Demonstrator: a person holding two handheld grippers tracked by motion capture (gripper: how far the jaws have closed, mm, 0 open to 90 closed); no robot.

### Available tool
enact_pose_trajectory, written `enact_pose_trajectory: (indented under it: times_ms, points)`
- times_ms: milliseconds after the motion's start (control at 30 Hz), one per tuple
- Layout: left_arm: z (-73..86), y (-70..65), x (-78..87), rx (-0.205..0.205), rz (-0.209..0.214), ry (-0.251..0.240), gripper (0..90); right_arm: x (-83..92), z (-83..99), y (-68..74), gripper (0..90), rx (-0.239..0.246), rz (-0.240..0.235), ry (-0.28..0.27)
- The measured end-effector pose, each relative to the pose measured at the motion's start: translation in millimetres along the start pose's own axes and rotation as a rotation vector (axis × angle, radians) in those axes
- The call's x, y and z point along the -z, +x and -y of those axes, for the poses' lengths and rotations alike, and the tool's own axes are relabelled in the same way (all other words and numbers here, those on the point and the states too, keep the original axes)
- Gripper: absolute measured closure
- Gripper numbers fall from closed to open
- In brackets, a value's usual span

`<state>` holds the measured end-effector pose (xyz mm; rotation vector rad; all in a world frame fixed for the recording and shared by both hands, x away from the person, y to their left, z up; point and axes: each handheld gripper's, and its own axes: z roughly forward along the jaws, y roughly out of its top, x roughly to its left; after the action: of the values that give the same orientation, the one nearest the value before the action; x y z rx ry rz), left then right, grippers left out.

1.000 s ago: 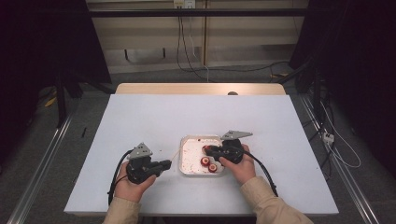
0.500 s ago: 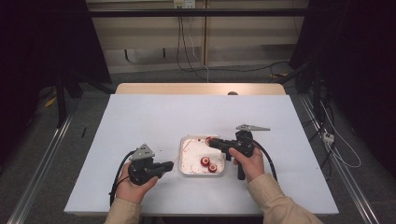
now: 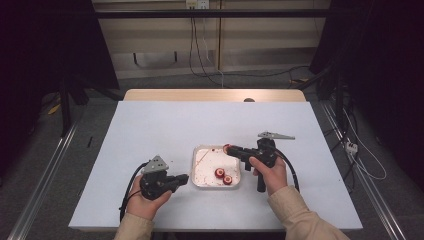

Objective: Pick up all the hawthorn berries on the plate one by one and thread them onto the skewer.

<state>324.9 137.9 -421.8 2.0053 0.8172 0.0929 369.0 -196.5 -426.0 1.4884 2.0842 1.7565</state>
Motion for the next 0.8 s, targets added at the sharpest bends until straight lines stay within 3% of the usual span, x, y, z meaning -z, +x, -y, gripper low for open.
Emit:
enact_pose_trajectory:
  times_ms: [300,800]
  points:
    - [-1.8,-4.4,-5.1,-0.019,0.019,0.014,88.7,2.8,-4.3,2.2,74.6,-0.029,-0.018,-0.024]
    - [-2.5,-12.8,-15.6,-0.033,0.037,0.025,88.7,1.8,-4.7,7.5,74.6,-0.119,-0.116,-0.053]
